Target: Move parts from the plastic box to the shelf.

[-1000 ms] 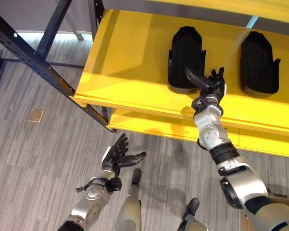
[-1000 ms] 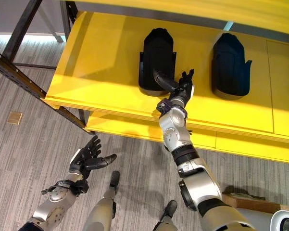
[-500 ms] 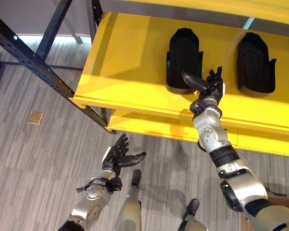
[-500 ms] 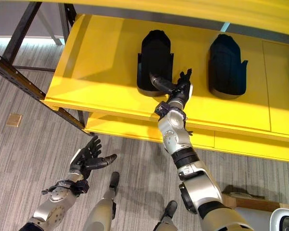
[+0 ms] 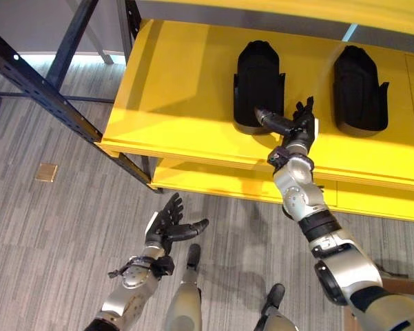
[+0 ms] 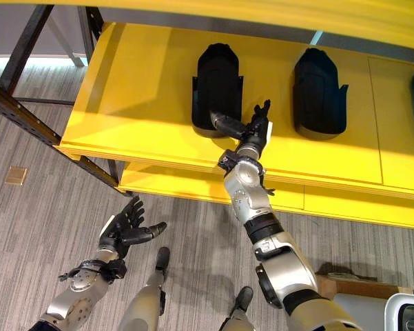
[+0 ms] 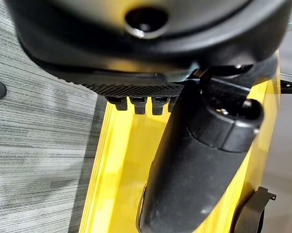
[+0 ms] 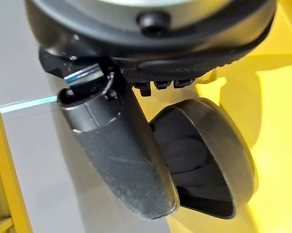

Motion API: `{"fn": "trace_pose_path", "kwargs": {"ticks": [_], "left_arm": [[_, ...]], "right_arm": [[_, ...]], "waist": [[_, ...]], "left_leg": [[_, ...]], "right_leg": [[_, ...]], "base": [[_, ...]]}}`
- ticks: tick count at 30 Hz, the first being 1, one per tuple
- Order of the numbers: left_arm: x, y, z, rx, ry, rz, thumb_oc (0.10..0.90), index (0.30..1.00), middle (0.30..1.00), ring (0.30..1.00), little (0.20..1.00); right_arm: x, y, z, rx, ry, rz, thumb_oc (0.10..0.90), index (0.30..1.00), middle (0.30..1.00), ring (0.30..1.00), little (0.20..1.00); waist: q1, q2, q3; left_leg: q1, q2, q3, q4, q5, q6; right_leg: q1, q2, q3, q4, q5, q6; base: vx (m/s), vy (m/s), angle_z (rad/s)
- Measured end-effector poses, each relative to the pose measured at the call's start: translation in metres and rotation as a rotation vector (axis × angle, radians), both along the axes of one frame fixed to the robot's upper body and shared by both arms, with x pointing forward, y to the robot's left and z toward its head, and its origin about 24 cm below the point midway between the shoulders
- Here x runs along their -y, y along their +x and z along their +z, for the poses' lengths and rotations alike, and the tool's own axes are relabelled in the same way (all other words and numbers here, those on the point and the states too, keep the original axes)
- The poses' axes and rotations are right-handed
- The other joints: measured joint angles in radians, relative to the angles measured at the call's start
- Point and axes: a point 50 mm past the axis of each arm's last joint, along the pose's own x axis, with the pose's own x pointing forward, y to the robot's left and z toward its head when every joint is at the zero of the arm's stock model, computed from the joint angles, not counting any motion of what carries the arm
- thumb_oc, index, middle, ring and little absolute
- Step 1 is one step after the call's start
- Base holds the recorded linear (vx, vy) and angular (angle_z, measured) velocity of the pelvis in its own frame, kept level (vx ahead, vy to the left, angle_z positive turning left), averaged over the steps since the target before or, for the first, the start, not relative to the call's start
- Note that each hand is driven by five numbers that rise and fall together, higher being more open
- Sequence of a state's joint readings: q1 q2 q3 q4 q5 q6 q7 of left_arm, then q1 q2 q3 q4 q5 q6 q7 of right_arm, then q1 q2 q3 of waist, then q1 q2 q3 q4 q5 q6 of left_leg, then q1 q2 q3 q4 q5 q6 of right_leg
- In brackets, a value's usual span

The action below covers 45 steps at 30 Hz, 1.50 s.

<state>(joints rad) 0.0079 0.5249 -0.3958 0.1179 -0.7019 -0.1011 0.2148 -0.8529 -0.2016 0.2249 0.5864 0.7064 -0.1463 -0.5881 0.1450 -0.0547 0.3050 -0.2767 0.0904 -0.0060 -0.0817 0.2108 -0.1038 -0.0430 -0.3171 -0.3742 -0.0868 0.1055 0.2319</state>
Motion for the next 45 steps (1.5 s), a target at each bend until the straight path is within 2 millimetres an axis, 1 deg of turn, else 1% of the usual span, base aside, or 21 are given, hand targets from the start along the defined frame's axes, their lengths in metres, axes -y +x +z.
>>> {"fn": "trace_pose_path", "kwargs": {"ticks": [25, 31, 35, 38, 41, 45], "left_arm": [[-0.001, -0.001, -0.001, 0.001, -0.002, 0.019, 0.900, 1.000, 1.000, 1.000, 1.000], [0.005, -0.001, -0.002, 0.003, -0.032, 0.024, 0.900, 1.000, 1.000, 1.000, 1.000], [0.005, -0.001, -0.002, 0.003, -0.032, 0.025, 0.900, 1.000, 1.000, 1.000, 1.000], [0.005, -0.001, -0.002, 0.003, -0.032, 0.025, 0.900, 1.000, 1.000, 1.000, 1.000], [0.005, -0.001, -0.001, 0.004, -0.032, 0.025, 0.900, 1.000, 1.000, 1.000, 1.000], [0.005, -0.001, -0.002, 0.002, -0.032, 0.027, 0.900, 1.000, 1.000, 1.000, 1.000]], "right_arm": [[-0.002, 0.000, -0.003, -0.011, -0.015, 0.008, 0.900, 1.000, 1.000, 1.000, 1.000], [-0.003, 0.000, -0.003, -0.012, -0.017, 0.011, 0.900, 1.000, 1.000, 1.000, 1.000], [-0.003, 0.000, -0.004, -0.014, -0.020, 0.014, 0.900, 1.000, 1.000, 1.000, 1.000], [-0.005, 0.000, -0.007, -0.021, -0.036, 0.022, 0.900, 1.000, 1.000, 1.000, 1.000], [-0.006, 0.001, -0.011, -0.035, -0.064, 0.022, 0.900, 1.000, 1.000, 1.000, 1.000], [-0.006, 0.001, -0.012, -0.039, -0.069, 0.023, 0.900, 1.000, 1.000, 1.000, 1.000]], "waist": [[0.000, -0.002, -0.001], [0.000, -0.002, -0.001], [0.000, -0.003, -0.002], [0.000, -0.007, -0.004], [0.001, -0.021, -0.009], [0.004, -0.023, -0.009]], "left_leg": [[0.000, 0.000, -0.001, 0.000, 0.000, 0.000], [0.000, 0.000, -0.001, 0.000, 0.001, 0.001], [0.000, 0.000, -0.001, 0.000, 0.001, 0.001], [0.000, 0.000, -0.001, 0.000, 0.001, 0.001], [0.001, 0.000, -0.001, 0.000, 0.001, 0.001], [0.001, 0.001, -0.001, 0.000, 0.002, 0.001]], "right_leg": [[0.001, 0.000, -0.001, 0.000, 0.000, 0.000], [0.002, 0.001, -0.001, 0.000, 0.000, 0.000], [0.002, 0.001, -0.001, 0.000, 0.000, 0.000], [0.002, 0.001, -0.001, 0.000, 0.000, 0.000], [0.002, 0.001, -0.001, 0.000, 0.000, 0.000], [0.002, 0.001, -0.001, 0.000, 0.000, 0.000]], "base": [[0.00, 0.000, 0.00], [0.00, 0.000, 0.00], [0.00, 0.000, 0.00], [0.00, 0.000, 0.00], [0.00, 0.000, 0.00], [0.00, 0.000, 0.00]]}}
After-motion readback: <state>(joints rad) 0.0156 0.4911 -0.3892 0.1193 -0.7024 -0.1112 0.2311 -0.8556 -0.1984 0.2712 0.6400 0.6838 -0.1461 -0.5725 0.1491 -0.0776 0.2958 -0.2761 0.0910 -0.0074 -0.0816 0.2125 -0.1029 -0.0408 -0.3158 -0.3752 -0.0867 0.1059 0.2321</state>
